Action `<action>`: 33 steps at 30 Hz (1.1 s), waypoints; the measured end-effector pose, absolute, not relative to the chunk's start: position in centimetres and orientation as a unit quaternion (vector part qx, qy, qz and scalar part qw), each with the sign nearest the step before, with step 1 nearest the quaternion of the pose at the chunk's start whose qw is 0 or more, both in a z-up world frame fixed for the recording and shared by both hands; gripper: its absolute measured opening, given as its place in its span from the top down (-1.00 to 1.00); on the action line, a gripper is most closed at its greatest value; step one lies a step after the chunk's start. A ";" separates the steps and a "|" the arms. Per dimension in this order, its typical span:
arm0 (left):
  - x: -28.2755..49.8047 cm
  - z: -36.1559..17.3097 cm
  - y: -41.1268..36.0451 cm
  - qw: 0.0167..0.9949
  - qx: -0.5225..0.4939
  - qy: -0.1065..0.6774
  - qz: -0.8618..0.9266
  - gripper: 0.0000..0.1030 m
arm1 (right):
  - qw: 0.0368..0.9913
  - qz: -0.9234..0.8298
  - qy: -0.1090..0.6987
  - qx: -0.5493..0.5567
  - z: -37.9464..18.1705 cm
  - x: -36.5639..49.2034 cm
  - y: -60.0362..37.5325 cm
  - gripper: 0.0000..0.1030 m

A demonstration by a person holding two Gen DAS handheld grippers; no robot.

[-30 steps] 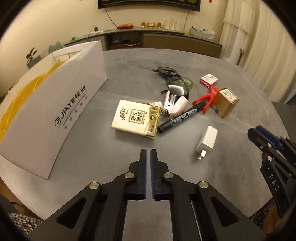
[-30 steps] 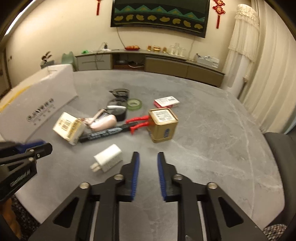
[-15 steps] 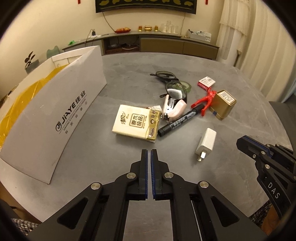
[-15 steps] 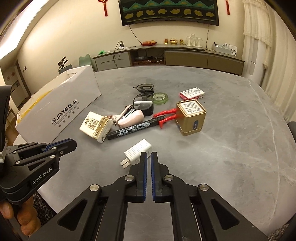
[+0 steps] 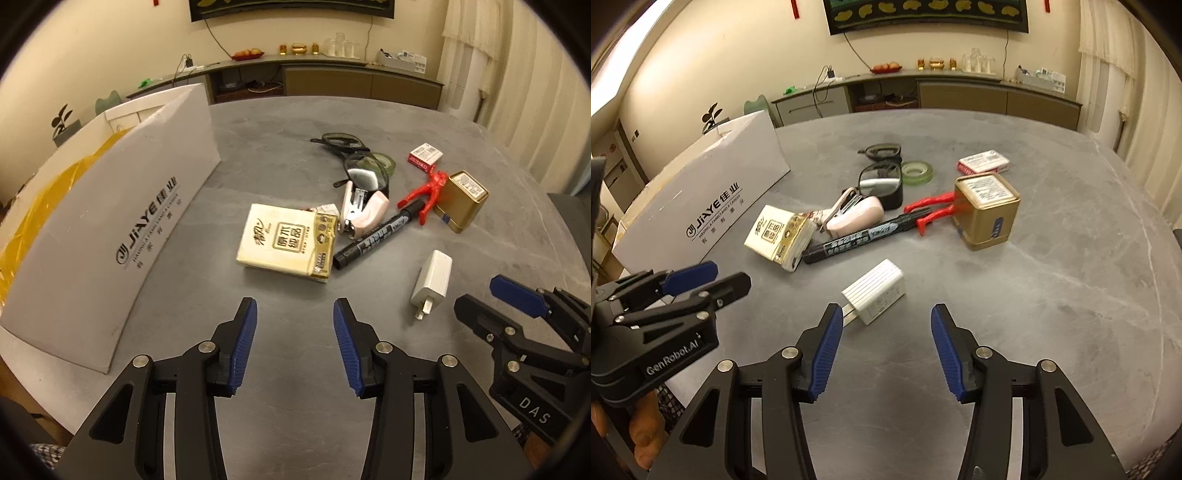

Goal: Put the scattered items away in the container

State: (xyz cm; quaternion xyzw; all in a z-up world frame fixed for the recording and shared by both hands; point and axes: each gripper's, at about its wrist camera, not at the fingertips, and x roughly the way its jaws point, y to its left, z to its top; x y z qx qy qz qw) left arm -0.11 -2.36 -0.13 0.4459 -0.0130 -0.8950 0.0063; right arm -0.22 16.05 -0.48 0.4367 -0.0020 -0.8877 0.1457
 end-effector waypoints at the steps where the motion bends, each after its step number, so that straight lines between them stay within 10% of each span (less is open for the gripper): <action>1: -0.1 0.1 -2.5 0.010 0.443 -0.017 -0.896 0.11 | 0.147 -0.887 -0.004 0.439 -0.4 -0.3 15.8 0.00; 26: 2.8 4.0 -21.8 0.116 0.372 0.072 -0.918 0.10 | 0.271 -0.811 -0.069 0.515 5.0 -8.3 -7.9 -0.04; 33: 3.0 4.9 -18.0 0.019 0.363 0.070 -0.929 0.29 | 0.257 -0.826 -0.016 0.502 6.2 -8.9 -7.7 0.69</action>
